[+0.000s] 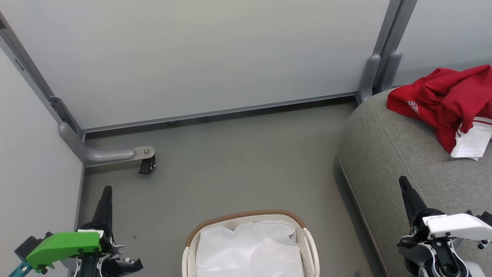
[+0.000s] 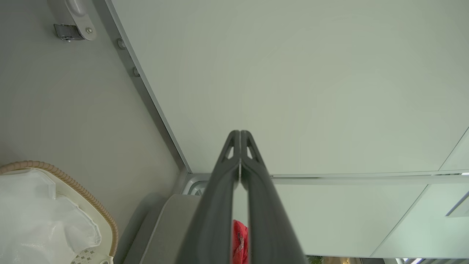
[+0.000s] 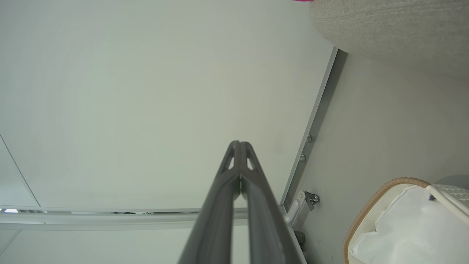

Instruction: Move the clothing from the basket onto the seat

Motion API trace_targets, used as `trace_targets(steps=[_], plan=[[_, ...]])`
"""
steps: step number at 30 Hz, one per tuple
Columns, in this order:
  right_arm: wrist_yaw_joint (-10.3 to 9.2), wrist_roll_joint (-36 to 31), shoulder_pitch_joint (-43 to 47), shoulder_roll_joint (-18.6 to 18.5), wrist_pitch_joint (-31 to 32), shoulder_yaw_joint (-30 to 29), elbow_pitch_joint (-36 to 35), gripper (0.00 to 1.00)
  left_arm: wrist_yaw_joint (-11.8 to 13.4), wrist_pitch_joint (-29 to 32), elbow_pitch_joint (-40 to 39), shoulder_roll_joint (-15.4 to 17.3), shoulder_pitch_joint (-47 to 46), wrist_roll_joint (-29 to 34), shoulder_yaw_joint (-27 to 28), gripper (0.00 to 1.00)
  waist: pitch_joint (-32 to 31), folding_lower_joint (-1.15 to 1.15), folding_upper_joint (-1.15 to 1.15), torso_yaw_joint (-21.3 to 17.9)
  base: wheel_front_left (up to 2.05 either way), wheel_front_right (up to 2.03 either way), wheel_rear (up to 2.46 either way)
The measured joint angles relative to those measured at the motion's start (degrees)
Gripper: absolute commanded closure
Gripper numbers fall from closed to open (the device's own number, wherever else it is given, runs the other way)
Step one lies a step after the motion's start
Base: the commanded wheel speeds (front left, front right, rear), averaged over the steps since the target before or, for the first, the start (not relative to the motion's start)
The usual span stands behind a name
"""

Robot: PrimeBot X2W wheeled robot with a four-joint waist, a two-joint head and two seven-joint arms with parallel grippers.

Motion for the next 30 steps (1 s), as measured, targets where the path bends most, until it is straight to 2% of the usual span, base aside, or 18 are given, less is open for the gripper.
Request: trace_targets(steps=[14, 30], plan=[[0.00, 5.58, -0.52, -0.04, 1.44, -0.35, -0.24, 1.00, -0.42, 1.45, -0.51, 0.00, -0.86, -4.61, 1.04, 1.00, 0.04, 0.00, 0.00, -0.58, 0.00, 0.00, 0.00], [0.00, 5.77, -0.56, -0.05, 1.44, -0.37, -0.26, 1.00, -0.46, 1.57, -0.58, 0.00, -1.04, -4.77, 1.16, 1.00, 0.04, 0.00, 0.00, -0.60, 0.00, 0.00, 0.00]])
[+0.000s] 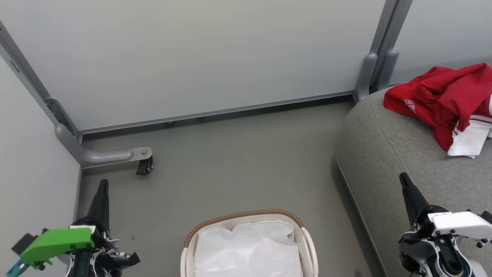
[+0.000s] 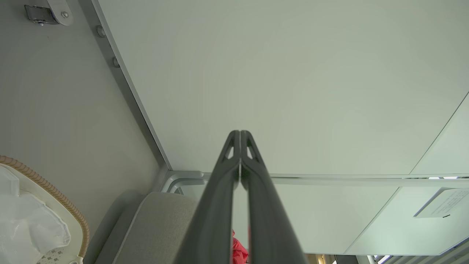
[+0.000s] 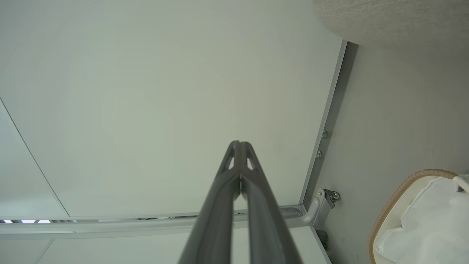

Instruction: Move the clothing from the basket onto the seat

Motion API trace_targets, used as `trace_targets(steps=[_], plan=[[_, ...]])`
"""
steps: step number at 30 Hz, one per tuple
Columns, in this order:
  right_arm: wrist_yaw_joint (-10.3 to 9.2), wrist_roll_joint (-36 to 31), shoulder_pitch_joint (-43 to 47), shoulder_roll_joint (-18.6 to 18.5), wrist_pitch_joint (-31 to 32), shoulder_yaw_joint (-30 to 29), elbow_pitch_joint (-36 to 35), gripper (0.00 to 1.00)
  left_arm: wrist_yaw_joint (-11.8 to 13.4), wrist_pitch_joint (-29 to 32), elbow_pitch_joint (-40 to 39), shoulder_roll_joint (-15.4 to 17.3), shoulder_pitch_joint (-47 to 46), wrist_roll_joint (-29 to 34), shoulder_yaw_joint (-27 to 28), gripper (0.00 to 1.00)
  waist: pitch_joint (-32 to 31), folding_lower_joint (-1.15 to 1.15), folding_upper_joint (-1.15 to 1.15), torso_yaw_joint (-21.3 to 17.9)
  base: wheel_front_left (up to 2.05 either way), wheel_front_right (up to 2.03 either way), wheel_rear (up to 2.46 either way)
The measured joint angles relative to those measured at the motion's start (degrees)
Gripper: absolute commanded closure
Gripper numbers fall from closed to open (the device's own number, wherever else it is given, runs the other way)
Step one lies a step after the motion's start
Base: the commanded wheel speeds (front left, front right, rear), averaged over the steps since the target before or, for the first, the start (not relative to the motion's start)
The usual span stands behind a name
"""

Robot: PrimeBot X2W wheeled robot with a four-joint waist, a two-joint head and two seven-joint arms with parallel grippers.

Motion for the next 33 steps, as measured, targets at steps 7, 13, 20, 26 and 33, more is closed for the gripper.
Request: trace_targets(steps=[7, 13, 20, 26, 33], plan=[[0.00, 0.00, 0.00, 0.00, 0.00, 0.00, -0.01, 1.00, 0.00, 0.02, 0.00, 0.00, 0.00, 0.00, 0.04, 1.00, 0.00, 0.00, 0.00, 0.00, 0.00, 0.00, 0.00], [0.00, 0.00, 0.00, 0.00, 0.00, 0.00, -0.01, 1.00, 0.00, 0.05, 0.00, -0.01, 0.00, 0.00, 0.08, 1.00, 0.00, 0.00, 0.00, 0.00, 0.00, 0.00, 0.00], [-0.01, 0.00, -0.01, 0.00, 0.00, 0.00, -0.01, 1.00, 0.00, 0.05, 0.00, -0.01, 0.00, 0.00, 0.11, 1.00, 0.00, 0.00, 0.00, 0.00, 0.00, 0.00, 0.00], [-0.01, 0.00, -0.01, 0.00, 0.00, 0.00, -0.01, 1.00, 0.00, 0.05, 0.00, -0.02, 0.00, 0.01, 0.13, 1.00, 0.00, 0.00, 0.00, 0.00, 0.00, 0.00, 0.00], [-0.01, 0.00, -0.01, 0.00, 0.00, 0.00, -0.01, 1.00, 0.00, 0.07, 0.00, -0.02, 0.00, 0.01, 0.15, 1.00, 0.00, 0.00, 0.00, 0.00, 0.00, 0.00, 0.00]])
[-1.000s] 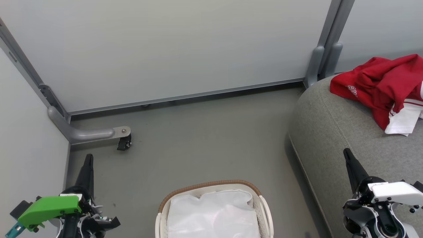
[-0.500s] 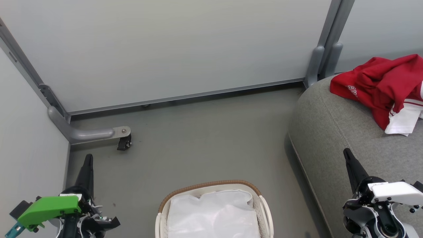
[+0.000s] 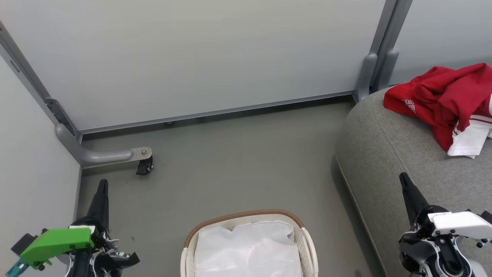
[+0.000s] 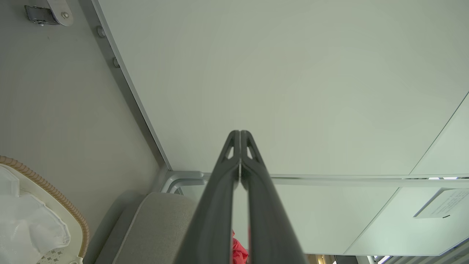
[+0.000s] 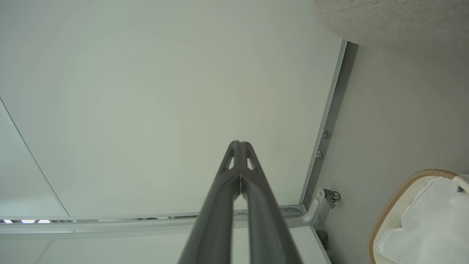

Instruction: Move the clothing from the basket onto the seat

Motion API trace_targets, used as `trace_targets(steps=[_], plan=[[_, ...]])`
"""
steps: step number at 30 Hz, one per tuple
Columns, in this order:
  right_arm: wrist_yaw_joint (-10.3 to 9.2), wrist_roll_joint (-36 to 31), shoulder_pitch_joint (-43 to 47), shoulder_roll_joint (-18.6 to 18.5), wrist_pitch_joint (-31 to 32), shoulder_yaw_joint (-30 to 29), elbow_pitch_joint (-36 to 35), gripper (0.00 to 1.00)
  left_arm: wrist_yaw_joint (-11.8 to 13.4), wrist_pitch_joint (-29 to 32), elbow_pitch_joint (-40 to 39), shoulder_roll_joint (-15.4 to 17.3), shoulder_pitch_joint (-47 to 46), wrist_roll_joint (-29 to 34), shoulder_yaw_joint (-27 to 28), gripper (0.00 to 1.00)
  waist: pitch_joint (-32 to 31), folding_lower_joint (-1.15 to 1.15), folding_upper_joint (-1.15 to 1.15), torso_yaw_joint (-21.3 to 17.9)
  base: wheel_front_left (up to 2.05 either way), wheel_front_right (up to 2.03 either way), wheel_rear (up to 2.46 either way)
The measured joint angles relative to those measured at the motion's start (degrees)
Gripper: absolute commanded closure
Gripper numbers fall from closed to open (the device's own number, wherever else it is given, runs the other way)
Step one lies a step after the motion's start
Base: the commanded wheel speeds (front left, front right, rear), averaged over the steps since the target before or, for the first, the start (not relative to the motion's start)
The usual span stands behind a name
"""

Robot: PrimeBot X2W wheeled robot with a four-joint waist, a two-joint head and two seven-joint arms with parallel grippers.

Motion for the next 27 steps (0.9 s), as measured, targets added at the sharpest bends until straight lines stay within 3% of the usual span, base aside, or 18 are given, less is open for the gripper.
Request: trace_targets(steps=[27], plan=[[0.00, 0.01, -0.01, 0.00, 0.00, 0.00, 0.00, 1.00, 0.00, 0.01, 0.00, -0.03, 0.00, 0.01, 0.08, 1.00, 0.00, 0.00, 0.00, 0.00, 0.00, 0.00, 0.00]])
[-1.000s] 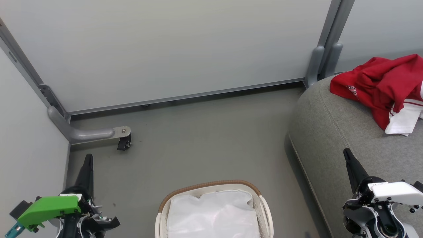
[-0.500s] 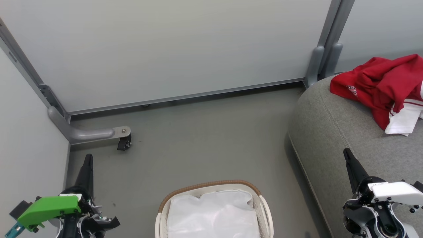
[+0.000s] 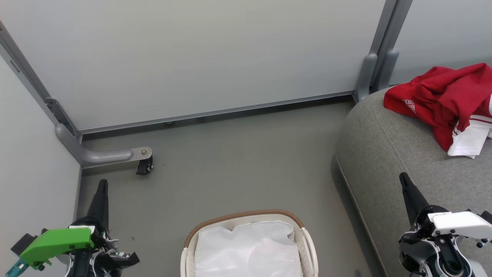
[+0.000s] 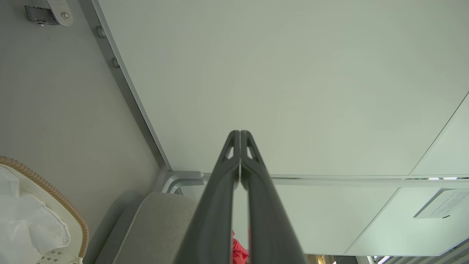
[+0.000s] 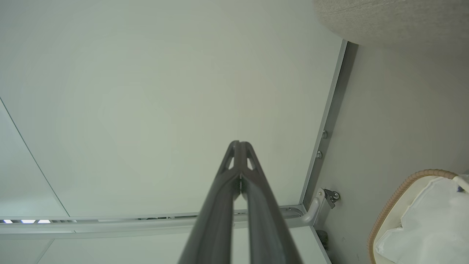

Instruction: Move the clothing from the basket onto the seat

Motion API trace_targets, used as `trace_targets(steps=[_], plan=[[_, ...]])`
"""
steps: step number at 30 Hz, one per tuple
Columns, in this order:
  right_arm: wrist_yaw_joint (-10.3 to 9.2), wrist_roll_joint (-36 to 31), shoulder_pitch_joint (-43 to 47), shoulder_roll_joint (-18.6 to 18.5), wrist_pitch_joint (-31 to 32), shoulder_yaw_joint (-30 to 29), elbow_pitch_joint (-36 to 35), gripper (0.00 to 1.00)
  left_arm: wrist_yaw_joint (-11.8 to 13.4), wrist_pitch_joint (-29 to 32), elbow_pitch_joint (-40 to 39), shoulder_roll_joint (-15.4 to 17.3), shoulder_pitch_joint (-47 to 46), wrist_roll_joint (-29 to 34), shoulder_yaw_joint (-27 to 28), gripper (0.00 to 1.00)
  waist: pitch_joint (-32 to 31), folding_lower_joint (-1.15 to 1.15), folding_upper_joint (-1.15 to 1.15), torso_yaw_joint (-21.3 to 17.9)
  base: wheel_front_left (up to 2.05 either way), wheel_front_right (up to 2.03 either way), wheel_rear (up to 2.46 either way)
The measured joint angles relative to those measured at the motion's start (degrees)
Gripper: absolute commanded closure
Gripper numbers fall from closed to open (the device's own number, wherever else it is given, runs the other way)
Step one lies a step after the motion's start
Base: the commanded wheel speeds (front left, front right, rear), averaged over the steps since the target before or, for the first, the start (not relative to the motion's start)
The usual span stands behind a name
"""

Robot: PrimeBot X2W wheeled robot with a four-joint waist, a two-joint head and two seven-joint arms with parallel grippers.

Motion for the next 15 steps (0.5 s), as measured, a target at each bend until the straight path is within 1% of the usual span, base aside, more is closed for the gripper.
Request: trace_targets(steps=[15], plan=[[0.00, -0.01, -0.01, 0.00, 0.00, 0.00, 0.00, 1.00, 0.00, 0.00, 0.00, -0.01, 0.00, 0.00, 0.03, 1.00, 0.00, 0.00, 0.00, 0.00, 0.00, 0.00, 0.00]])
